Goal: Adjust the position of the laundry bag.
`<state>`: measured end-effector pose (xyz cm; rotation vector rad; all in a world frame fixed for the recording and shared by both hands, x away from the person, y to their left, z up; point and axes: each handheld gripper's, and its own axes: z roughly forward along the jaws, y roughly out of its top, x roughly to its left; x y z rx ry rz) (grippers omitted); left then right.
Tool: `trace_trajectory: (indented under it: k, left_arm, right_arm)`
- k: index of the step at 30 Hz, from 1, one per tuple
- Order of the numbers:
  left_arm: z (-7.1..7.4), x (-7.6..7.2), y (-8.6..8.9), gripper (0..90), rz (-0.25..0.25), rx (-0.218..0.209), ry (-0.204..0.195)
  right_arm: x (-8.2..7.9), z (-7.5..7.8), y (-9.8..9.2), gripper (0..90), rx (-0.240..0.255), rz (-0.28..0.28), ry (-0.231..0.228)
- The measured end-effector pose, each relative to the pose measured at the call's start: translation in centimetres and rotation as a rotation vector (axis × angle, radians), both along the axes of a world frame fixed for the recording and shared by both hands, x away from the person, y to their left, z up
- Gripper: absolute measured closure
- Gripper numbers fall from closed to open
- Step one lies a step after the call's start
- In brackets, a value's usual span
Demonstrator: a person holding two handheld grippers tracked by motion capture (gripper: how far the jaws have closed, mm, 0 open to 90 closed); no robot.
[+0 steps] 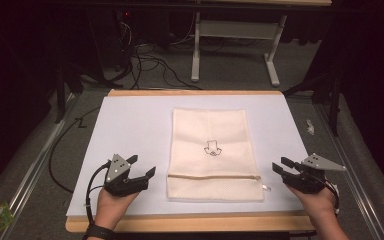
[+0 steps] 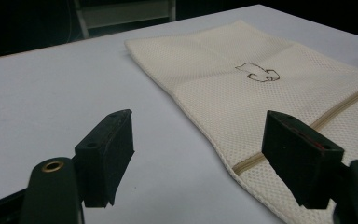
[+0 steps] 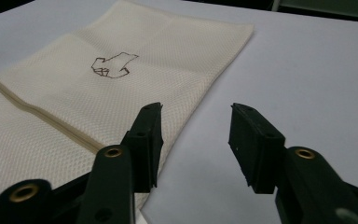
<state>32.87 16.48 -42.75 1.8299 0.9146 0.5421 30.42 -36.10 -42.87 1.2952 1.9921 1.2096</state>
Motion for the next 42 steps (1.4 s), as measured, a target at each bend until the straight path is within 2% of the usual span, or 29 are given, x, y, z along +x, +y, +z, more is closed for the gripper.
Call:
trace_trajectory:
  k: [2,5,6,7,8,9,10,11,15,17,21,25,32,35,38,42]
  left_arm:
    - [-0.1,0.0,-0.1,25.6,-0.001,0.002,0.002]
    - [-0.2,0.1,-0.2,27.6,-0.007,0.004,0.011]
    - [-0.2,0.1,-0.3,27.6,-0.006,0.004,0.010]
    - [-0.2,0.1,-0.3,28.5,-0.005,0.005,0.008]
    - [-0.2,0.0,-0.3,28.5,-0.004,0.008,0.008]
    - [-0.2,0.1,-0.4,28.6,-0.005,0.007,0.009]
    - [-0.2,0.1,-0.4,28.6,-0.007,0.007,0.009]
    - [-0.3,0.1,-0.4,28.6,-0.009,0.007,0.011]
    - [-0.4,0.2,-0.5,28.6,-0.010,0.016,0.008]
    - [-0.4,0.2,-0.5,28.6,-0.010,0.020,0.006]
    - [-0.5,0.1,-0.6,28.6,-0.016,0.026,0.002]
    - [-0.5,0.2,-0.6,28.6,-0.020,0.036,0.002]
    - [-0.5,0.2,-0.6,28.6,-0.021,0.032,0.008]
    - [-0.6,0.3,-0.7,28.6,-0.028,0.039,0.009]
    - [-0.7,0.3,-0.8,28.6,-0.030,0.038,0.010]
    - [-0.7,0.3,-0.8,28.6,-0.032,0.042,0.006]
  right_arm:
    - [0.1,-0.2,0.2,57.6,0.001,0.003,0.012]
    - [0.3,-0.7,0.4,65.0,-0.022,0.001,0.028]
    - [0.3,-0.7,0.4,65.0,-0.022,0.001,0.028]
    - [0.3,-1.0,0.5,73.7,-0.035,0.000,0.044]
    - [0.3,-1.0,0.5,73.7,-0.035,0.000,0.044]
    - [0.4,-1.2,0.6,79.1,-0.039,0.006,0.052]
    - [0.5,-1.3,0.6,86.6,-0.040,0.014,0.067]
    - [0.8,-1.7,0.7,90.0,-0.036,0.025,0.101]
    - [1.1,-2.2,1.0,90.0,-0.036,0.030,0.131]
    - [1.2,-2.7,1.6,90.0,-0.047,0.044,0.161]
    - [1.2,-3.3,2.3,90.0,-0.066,0.065,0.191]
    - [1.2,-3.6,2.6,90.0,-0.049,0.083,0.219]
    - [0.8,-3.0,3.7,90.0,-0.018,0.122,0.196]
    - [0.7,-3.0,4.9,90.0,-0.055,0.153,0.181]
    - [0.8,-3.0,5.2,90.0,-0.062,0.160,0.175]
    - [0.8,-2.9,5.0,87.2,-0.070,0.136,0.162]
